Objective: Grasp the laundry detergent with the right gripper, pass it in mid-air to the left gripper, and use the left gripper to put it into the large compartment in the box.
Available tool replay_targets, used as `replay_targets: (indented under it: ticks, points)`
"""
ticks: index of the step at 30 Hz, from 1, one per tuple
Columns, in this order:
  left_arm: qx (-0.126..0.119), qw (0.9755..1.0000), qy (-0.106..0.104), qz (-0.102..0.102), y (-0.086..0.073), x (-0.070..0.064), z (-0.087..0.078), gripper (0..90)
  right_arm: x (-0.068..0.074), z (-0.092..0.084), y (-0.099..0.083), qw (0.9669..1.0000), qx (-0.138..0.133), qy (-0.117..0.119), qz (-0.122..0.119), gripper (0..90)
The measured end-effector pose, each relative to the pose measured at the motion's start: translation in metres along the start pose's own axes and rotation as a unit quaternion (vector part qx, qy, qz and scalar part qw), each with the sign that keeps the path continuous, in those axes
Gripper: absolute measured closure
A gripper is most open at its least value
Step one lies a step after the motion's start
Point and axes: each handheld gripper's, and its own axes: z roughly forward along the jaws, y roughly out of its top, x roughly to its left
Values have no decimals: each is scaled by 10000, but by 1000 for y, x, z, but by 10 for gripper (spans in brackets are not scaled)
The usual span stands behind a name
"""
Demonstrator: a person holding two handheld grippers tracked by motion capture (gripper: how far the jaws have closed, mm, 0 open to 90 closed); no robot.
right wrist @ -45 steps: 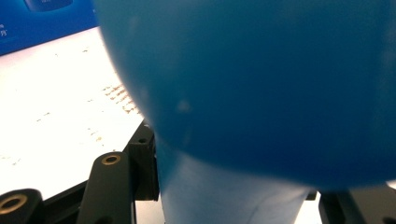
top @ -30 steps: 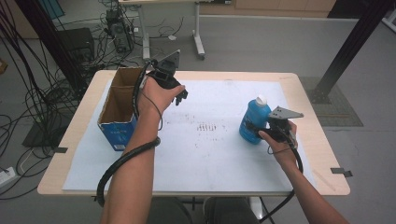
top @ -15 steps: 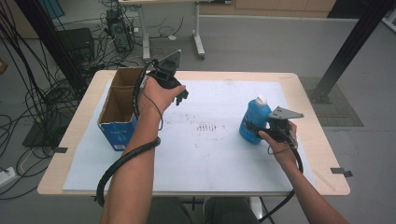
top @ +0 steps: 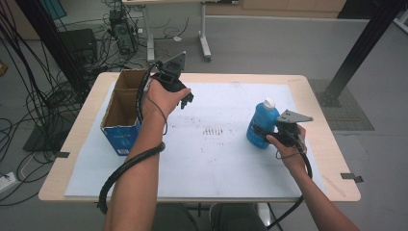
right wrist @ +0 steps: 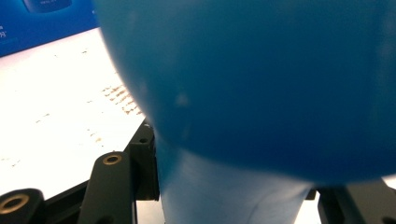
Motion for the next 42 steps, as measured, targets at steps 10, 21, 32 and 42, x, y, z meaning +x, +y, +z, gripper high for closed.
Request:
replay_targets:
  ticks: [10, 21, 32, 42]
  points:
    - [-4, 10000, 22, 8, 1, -2, 0, 52, -1, 0, 0, 10000, -10, 16, 12, 433]
    - [-10, 10000, 22, 21, 2, -3, -2, 51, -1, 0, 0, 10000, 7, 24, 31, 435]
    - [-13, 10000, 42, 13, 1, -1, -3, 51, -1, 0, 0, 10000, 1, 11, 32, 436]
    - [-5, 10000, 32, 34, 2, 0, -3, 51, -2, 0, 1, 10000, -2, 18, -43, 438]
